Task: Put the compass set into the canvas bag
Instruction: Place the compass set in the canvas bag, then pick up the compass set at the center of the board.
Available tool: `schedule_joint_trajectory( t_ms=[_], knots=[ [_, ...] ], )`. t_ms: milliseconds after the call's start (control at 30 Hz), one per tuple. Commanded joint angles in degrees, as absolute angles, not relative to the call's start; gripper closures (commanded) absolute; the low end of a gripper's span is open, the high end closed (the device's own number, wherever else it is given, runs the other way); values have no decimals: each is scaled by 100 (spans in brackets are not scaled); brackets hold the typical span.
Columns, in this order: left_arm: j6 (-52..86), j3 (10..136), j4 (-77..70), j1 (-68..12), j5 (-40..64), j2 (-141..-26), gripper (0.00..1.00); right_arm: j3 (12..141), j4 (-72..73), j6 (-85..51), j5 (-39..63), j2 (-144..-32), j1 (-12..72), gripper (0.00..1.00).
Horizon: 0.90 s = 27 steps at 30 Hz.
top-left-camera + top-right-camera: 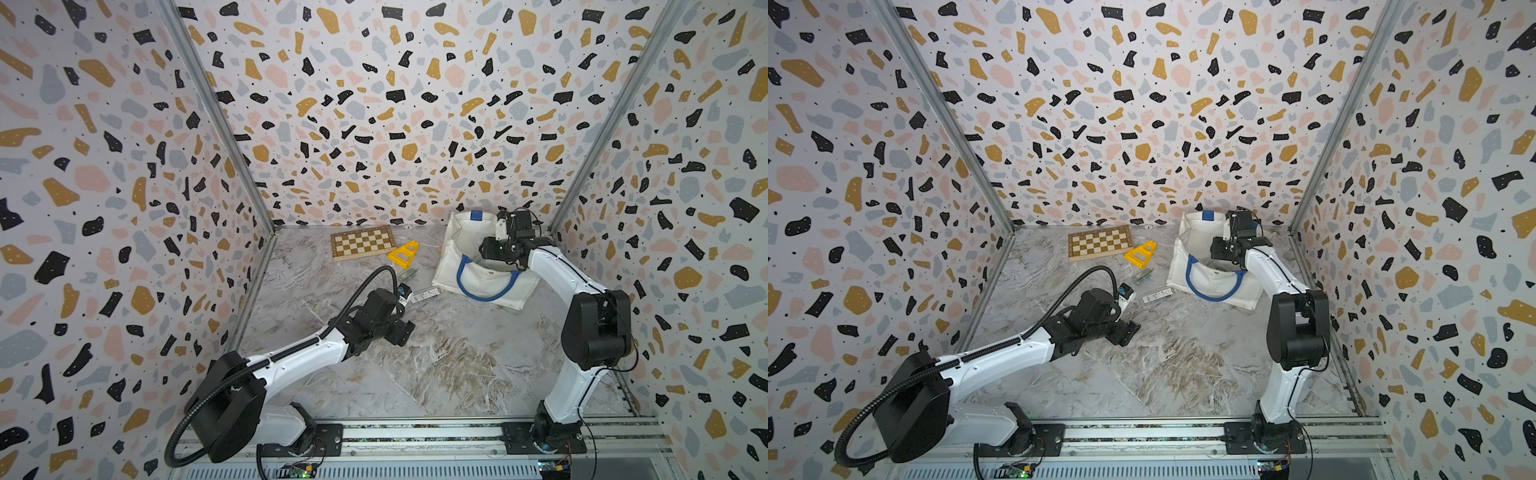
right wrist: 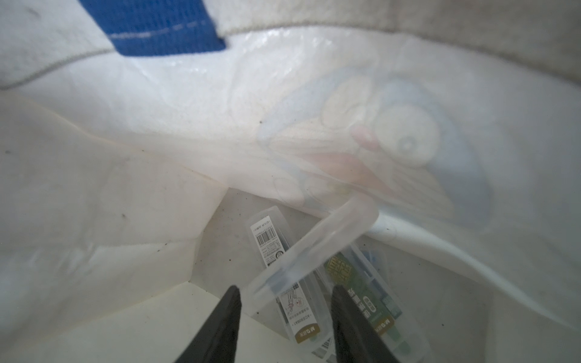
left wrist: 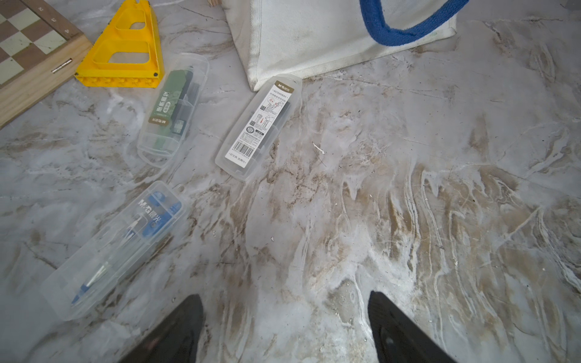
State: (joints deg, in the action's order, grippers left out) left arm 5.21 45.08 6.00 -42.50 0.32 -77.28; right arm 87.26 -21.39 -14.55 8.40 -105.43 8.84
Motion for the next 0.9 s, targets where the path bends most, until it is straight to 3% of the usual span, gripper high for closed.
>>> schedule_joint_trajectory(
  t_ms=[0, 233, 533, 867],
  knots=[
    [368, 4718, 654, -4219, -9, -7817, 17, 8907, -2188, -1422, 896, -10108, 870, 46],
    [82, 5268, 1002, -4098, 262, -8386, 17, 9092, -2184, -1499, 888, -9385, 879, 35],
    [-477, 6655, 1738, -3699, 653, -9760, 18, 8513, -1770, -1626, 1007, -8257, 875, 30],
    [-1600, 8177, 2578, -3523, 931, -11339, 19, 8275, -1714, -1520, 1125, -7980, 870, 27]
  ],
)
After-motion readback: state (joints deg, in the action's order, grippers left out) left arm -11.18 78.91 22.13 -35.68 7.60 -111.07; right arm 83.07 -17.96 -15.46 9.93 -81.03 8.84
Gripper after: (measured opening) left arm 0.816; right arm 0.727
